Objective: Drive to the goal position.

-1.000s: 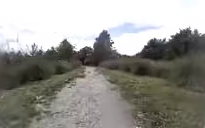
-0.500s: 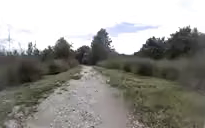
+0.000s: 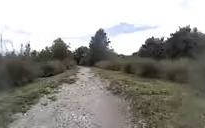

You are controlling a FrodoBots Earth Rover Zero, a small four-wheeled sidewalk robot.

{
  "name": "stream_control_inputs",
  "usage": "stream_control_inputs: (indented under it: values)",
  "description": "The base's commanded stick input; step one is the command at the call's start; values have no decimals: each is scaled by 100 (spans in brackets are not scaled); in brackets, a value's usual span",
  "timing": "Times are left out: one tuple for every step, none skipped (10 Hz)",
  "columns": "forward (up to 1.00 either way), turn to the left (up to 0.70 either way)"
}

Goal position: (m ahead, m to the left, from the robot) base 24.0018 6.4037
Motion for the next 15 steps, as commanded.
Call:
stream_control_inputs:
  values:
    - [85, 0]
    - [85, 0]
    - [85, 0]
    - [85, 0]
    - [85, 0]
    - [85, 34]
    - [85, 34]
    - [85, 34]
    - [85, 34]
    - [85, 34]
    - [85, 32]
    - [85, 11]
    - [85, 0]
    - [85, 0]
    - [85, 0]
